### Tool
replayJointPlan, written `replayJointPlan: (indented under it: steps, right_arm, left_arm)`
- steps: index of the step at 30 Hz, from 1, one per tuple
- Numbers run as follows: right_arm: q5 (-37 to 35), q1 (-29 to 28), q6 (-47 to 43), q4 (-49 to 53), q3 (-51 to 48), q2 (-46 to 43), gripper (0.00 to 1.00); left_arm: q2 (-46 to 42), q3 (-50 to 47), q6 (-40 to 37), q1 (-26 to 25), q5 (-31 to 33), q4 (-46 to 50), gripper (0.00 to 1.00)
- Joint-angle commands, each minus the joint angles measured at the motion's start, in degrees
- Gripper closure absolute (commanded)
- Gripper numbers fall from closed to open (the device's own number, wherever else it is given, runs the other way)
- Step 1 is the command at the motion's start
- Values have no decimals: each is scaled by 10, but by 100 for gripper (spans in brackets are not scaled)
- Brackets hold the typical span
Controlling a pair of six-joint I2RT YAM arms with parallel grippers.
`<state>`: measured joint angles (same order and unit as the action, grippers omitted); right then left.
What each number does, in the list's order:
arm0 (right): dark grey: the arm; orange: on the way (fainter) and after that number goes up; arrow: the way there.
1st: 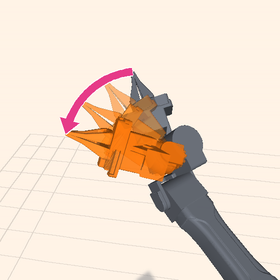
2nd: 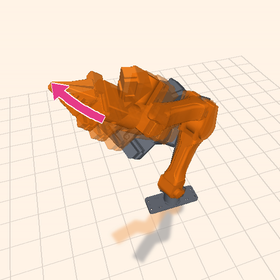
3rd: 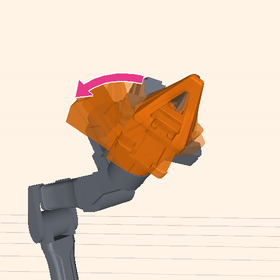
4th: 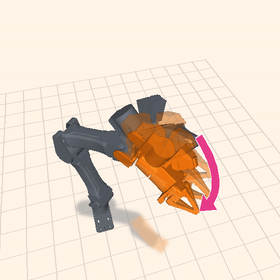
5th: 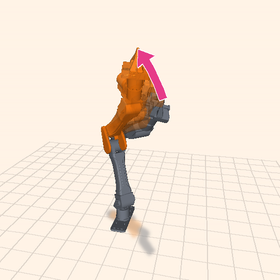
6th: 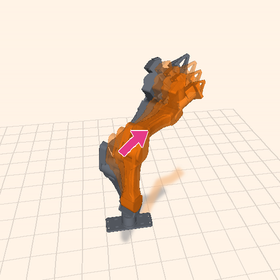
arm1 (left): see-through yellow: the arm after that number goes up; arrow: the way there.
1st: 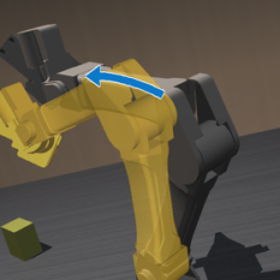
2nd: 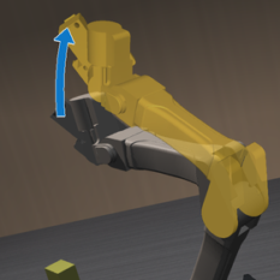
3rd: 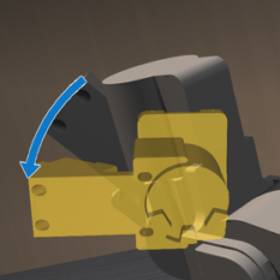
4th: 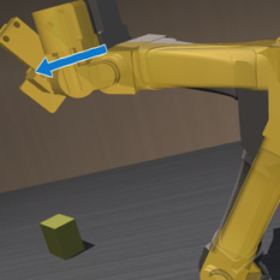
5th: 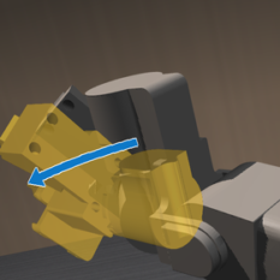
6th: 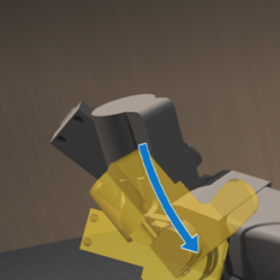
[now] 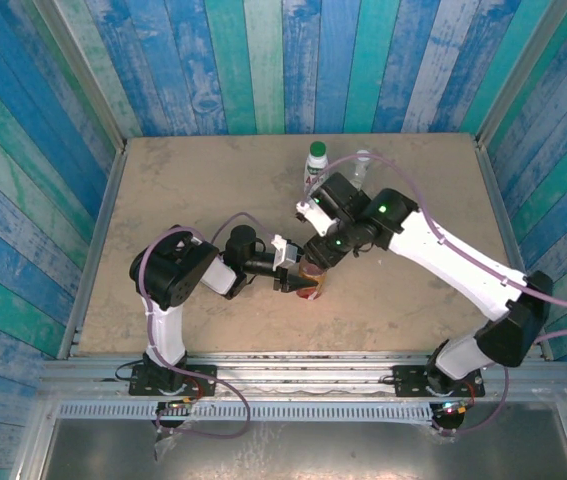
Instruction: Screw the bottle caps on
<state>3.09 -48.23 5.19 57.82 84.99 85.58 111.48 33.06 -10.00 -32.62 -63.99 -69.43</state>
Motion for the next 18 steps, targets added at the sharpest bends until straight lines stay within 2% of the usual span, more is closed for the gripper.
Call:
replayJointPlan:
  steps: [1,3,9,12,18]
  right_arm:
    - [-1,0,74,-29,-24,-13,40]
    - [-8,0,96,-32,-29,-11,46]
    - [5,0,129,-32,-20,10,47]
    - [-2,1,133,-32,-20,12,53]
    - [9,2,130,-28,-20,19,56]
  left_arm:
    - [12,-13,3,-6,19,75,44]
    - [15,-12,-2,-7,19,82,44]
    - [16,-10,-7,-7,23,95,44]
    - [15,-5,-16,-6,19,114,44]
    - [13,-6,-18,-6,21,114,44]
